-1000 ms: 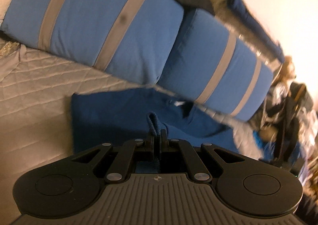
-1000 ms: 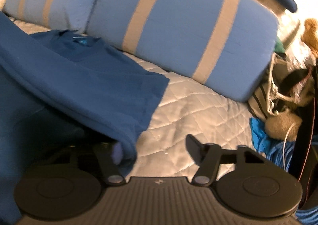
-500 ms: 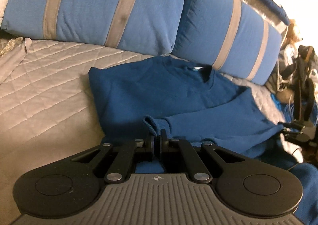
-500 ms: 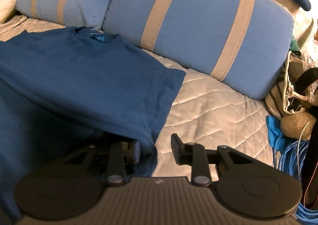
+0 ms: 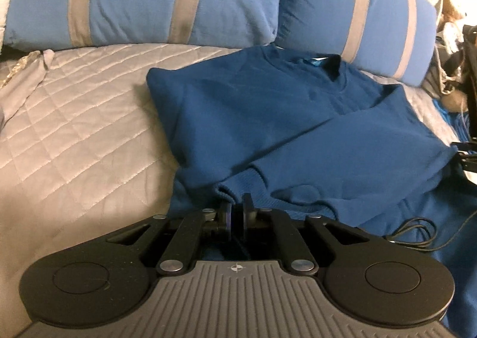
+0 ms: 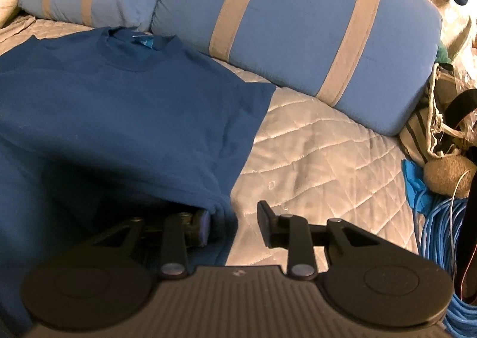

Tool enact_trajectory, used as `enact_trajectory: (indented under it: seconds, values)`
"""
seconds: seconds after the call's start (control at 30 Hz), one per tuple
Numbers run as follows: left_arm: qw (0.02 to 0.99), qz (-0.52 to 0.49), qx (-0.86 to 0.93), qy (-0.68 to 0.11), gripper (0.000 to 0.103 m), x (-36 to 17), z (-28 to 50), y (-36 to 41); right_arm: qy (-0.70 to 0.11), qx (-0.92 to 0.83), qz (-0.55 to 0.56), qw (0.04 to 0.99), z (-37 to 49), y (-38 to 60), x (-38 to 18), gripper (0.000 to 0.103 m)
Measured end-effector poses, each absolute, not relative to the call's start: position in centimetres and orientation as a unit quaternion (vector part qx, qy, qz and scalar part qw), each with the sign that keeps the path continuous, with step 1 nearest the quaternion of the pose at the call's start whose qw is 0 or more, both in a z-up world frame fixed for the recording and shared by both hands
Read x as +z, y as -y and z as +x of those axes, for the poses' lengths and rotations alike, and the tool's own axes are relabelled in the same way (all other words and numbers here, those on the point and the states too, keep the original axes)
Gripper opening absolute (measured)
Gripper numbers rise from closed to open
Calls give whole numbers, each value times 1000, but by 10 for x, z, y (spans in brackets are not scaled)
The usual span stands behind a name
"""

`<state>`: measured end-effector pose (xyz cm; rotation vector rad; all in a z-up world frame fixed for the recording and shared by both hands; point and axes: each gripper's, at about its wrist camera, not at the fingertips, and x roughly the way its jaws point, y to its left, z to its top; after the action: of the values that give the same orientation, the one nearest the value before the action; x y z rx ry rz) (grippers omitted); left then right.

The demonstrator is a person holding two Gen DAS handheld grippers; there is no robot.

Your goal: Fold clothes

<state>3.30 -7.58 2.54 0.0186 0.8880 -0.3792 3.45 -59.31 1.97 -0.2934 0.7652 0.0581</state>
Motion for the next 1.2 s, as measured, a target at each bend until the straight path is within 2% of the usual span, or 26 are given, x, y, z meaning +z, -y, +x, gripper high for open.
enact_trajectory:
  seconds: [0.13, 0.17, 0.23, 0.33, 0.4, 0.47, 0.63, 0.93, 1.07, 1.2]
  values:
    - [890, 13, -167, -424, 20, 30, 28, 73, -371, 12, -152, 916, 32, 598, 19, 80]
    - [893, 19, -159, -421, 26, 32, 25, 72, -371, 15, -157, 915, 30, 599, 19, 83]
    - [898, 29, -143, -414, 31, 36, 20, 71, -375, 28, -166, 912, 24, 603, 20, 85]
    - [905, 28, -132, -404, 47, 44, 12, 65, -390, 53, -127, 911, 15, 611, 32, 85]
    - [909, 27, -125, -398, 52, 49, 7, 62, -382, 66, -94, 917, 10, 615, 44, 88]
    - [913, 22, -117, -389, 57, 56, 3, 60, -370, 77, -63, 924, 6, 618, 57, 94]
    - [927, 10, -88, -365, 65, 75, -8, 57, -352, 49, -43, 934, 22, 619, 67, 94]
    - [940, -8, -95, -328, 69, 115, -41, 52, -404, -20, -81, 911, 50, 621, 18, 96]
    - [947, -16, -112, -300, 76, 141, -54, 46, -371, -26, -77, 925, 39, 628, 38, 99]
    - [947, -59, -150, -277, 76, 173, -62, 36, -321, -38, -71, 944, 26, 642, 80, 102]
